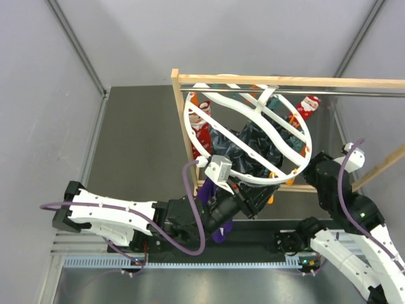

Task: Clip the socks to the hanger
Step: Pick up the sock from the bin.

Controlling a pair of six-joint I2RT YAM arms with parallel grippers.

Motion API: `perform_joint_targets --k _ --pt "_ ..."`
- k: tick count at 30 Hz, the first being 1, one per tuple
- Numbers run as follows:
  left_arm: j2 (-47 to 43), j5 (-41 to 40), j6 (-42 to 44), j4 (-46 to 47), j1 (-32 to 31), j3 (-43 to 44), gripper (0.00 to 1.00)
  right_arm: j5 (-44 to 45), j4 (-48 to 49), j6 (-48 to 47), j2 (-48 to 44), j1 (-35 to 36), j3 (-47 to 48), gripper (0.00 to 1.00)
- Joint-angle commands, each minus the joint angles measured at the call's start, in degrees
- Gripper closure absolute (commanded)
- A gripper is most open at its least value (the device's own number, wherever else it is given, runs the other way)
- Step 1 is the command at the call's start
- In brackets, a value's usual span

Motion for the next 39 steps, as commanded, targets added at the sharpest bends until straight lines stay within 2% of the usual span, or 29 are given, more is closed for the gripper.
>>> perform_joint_targets --k 1,5,7,8,9,11,12,13,15,17,21,26,32,34,35,39 --pt "-2.9 -8.0 2.4 -3.2 0.3 -1.5 1.0 10.7 7.9 3.7 2.1 0.1 -0.8 0.49" --pt "-3.7 -7.8 3.6 -3.3 0.3 -2.0 1.0 10.3 11.7 3.1 3.9 -0.8 -3.1 0.49" --pt "-4.1 -7.6 4.1 -2.6 0.3 -2.4 1.0 8.6 13.9 1.2 5.8 -3.6 -4.9 0.48" --pt "-4.1 -7.4 4.3 -2.3 0.3 -2.9 1.0 4.1 17.3 0.0 6.8 -5.4 -5.5 0.47" --pt "-3.8 -6.9 4.5 -2.0 0.4 -3.0 1.0 0.9 19.0 -2.0 9.2 -10.9 -6.6 0.46" --pt "-3.2 -6.2 4.8 -2.0 0.4 -2.6 1.0 -11.7 24.9 -4.2 11.2 -18.5 -8.0 0.46" --pt "-2.6 -5.8 4.9 -2.0 0.3 -2.4 1.0 -16.4 27.0 -6.0 12.6 -26.2 -9.4 0.46" --pt "-2.3 -5.1 4.8 -2.0 0.4 -2.4 1.0 -23.6 28.7 -6.5 13.2 -29.2 -10.1 0.46" --pt "-1.6 -4.7 4.4 -1.7 0.4 -2.4 1.0 -28.8 34.4 -8.2 16.8 -36.4 -10.2 0.46" --pt "-1.3 -4.1 3.9 -1.0 0.4 -2.6 1.0 -34.4 37.1 -9.3 23.8 -38.7 -8.4 0.45" --pt "-0.1 -3.0 3.6 -0.2 0.4 -2.7 1.0 -35.7 43.0 -12.8 36.8 -39.6 0.1 0.46" --pt "0.9 -0.9 2.1 0.7 0.4 -3.1 1.0 -33.4 44.4 -15.1 55.6 -39.6 11.7 0.47" --pt "2.5 -0.3 1.1 2.0 0.4 -4.1 1.0 -29.3 45.2 -14.7 76.4 -38.6 30.6 0.4" --pt "2.5 -0.4 1.5 1.6 0.4 -4.2 1.0 -26.9 42.3 -15.9 84.4 -38.0 36.3 0.38" --pt "2.4 -0.5 1.8 1.3 0.4 -4.2 1.0 -26.6 41.1 -16.4 86.9 -37.5 42.3 0.37" --pt "1.6 -1.4 2.5 0.3 0.5 -5.8 1.0 -25.3 41.0 -18.8 95.7 -37.0 52.0 0.33"
